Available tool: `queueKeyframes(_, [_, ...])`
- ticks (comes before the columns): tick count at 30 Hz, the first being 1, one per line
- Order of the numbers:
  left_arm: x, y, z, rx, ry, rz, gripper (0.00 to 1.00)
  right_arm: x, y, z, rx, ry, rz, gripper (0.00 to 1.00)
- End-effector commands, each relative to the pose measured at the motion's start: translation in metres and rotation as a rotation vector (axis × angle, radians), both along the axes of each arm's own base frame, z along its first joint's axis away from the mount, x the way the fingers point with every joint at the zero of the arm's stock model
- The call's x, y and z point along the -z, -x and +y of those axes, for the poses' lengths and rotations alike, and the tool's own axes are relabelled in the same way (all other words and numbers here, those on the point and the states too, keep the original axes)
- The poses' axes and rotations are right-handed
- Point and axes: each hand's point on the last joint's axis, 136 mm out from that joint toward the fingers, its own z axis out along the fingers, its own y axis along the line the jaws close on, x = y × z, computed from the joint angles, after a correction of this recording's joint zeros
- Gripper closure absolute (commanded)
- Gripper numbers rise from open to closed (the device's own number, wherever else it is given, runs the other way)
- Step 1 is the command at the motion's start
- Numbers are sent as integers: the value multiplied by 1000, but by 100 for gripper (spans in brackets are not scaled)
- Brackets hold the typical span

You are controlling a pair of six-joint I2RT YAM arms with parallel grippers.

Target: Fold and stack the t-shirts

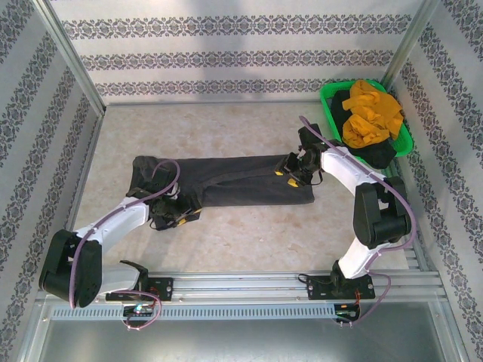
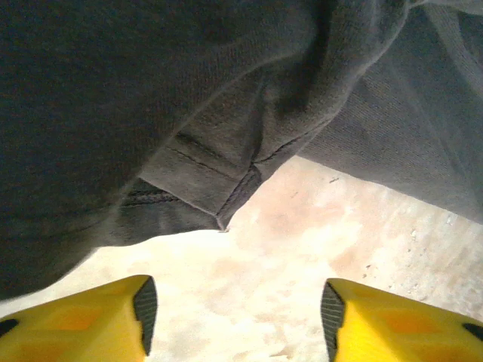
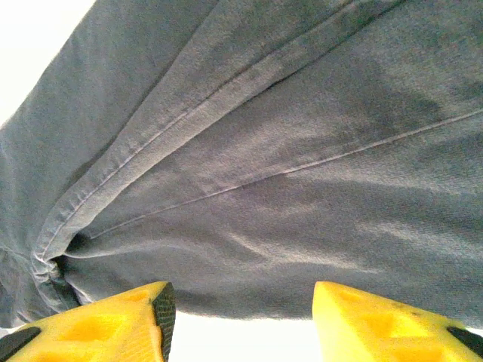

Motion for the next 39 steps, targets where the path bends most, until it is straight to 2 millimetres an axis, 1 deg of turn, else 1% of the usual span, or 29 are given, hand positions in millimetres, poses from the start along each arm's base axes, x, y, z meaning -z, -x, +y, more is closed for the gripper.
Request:
queueKeyframes(1, [-26,-12,25,-47,-91,-64,40,-8,2,6,-27,-15,-27,48])
queueKeyframes(2, [-29,-15,35,-73,-111,-69,44,-10,2,8,-34,-14,-32,48])
queueKeyframes(3, [-29,-17,51,-114,-139,-62,50,-11,1,11,-47,-11,-40,48])
queueKeyframes(4, [-26,-17,68,-162,-159,-41,56,-13,1,16,-67,-14,-51,48])
queueKeyframes(5, [-22,-17,84,-214,-172,-15,59,-15,1,21,-88,-18,-61,48])
queueKeyframes(8, [-9,-15,127,-308,-248,39,61,-24,0,44,-163,-73,-108,46])
queueKeyframes(10, [-3,-18,141,-330,-251,42,61,-32,1,59,-201,-125,-142,45])
queueKeyframes(11, [-1,-23,143,-323,-241,23,61,-37,1,66,-219,-151,-161,45])
queueKeyframes(13, [5,-29,146,-297,-247,3,58,-40,3,72,-237,-169,-171,44])
queueKeyframes(16, [18,-28,150,-268,-275,29,55,-38,5,72,-239,-174,-161,44])
queueKeyframes(18, [23,-30,153,-258,-292,20,52,-39,4,72,-238,-175,-163,44])
queueKeyframes(21, [15,-43,160,-263,-313,-57,51,-39,5,72,-237,-179,-162,44])
queueKeyframes(23, [10,-53,160,-268,-295,-97,51,-38,5,73,-236,-181,-157,44])
queueKeyframes(24, [10,-55,158,-264,-286,-98,51,-37,5,72,-234,-178,-152,44])
queueKeyframes(25, [12,-57,156,-260,-271,-94,51,-35,5,72,-232,-177,-148,45])
queueKeyframes(28, [24,-53,150,-254,-235,-67,52,-32,4,72,-228,-180,-134,45])
queueKeyframes(31, [30,-49,143,-244,-201,-56,54,-32,1,71,-221,-179,-134,45])
queueKeyframes(33, [29,-49,141,-242,-192,-58,55,-33,0,70,-215,-177,-136,45])
queueKeyframes(39, [16,-50,134,-251,-145,-71,63,-30,-2,68,-207,-171,-131,45])
